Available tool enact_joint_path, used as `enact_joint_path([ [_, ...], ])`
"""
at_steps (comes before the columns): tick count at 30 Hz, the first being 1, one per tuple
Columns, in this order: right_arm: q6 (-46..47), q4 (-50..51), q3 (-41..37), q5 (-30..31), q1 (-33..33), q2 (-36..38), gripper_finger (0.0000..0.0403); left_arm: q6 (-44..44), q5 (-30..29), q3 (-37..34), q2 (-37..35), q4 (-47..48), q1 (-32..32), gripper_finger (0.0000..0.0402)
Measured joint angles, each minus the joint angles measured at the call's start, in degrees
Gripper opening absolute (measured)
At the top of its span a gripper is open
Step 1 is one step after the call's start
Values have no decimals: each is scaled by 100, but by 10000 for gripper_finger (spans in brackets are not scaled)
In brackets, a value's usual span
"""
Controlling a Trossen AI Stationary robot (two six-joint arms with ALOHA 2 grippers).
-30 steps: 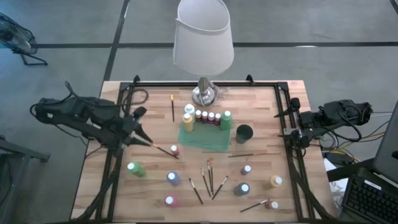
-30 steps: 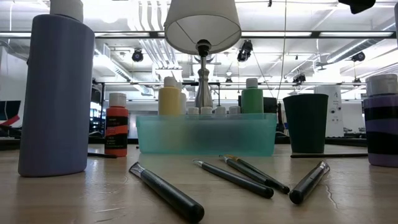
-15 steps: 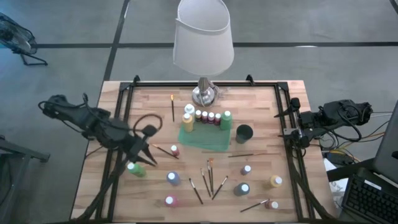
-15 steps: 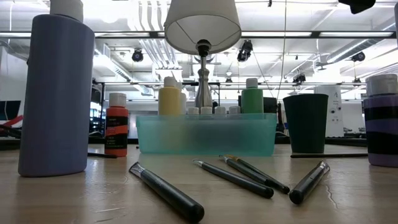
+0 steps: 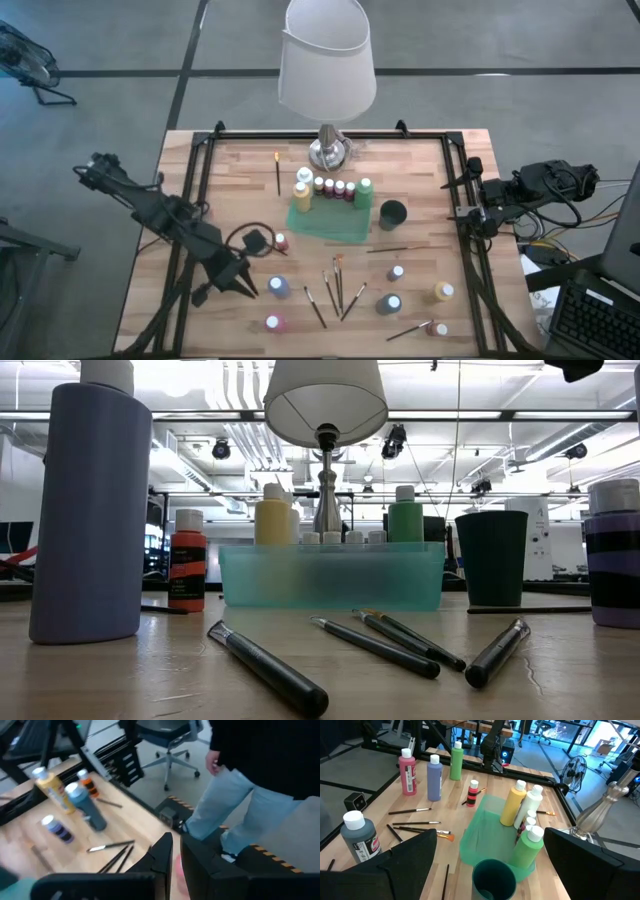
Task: Pick & Place Paint Supplies
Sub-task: Put the pink paint bottle into the green bin
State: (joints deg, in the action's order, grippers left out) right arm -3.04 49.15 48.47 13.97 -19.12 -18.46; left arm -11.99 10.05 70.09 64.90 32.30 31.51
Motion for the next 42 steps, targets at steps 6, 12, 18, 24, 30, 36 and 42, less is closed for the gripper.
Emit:
enact_joint_path([
  [6, 1, 0, 0, -1, 0, 0, 364, 16, 297, 6, 211, -223, 21, 65],
  [12, -1, 0, 0, 0, 1, 0, 364, 182, 598, 0, 391, -225, 21, 124],
  [18, -1, 0, 0, 0, 1, 0, 364, 209, 660, -27, 614, -188, 21, 146],
  [24, 1, 0, 0, -1, 0, 0, 364, 424, 934, -207, 897, -318, 20, 147],
  [30, 1, 0, 0, 0, 1, 0, 364, 402, 1190, -381, 1007, -748, 19, 147],
  [36, 1, 0, 0, -2, -1, 0, 364, 433, 1186, -391, 1149, -800, 17, 147],
  [42, 1, 0, 0, 1, -1, 0, 364, 426, 1179, -391, 1224, -826, -99, 147],
])
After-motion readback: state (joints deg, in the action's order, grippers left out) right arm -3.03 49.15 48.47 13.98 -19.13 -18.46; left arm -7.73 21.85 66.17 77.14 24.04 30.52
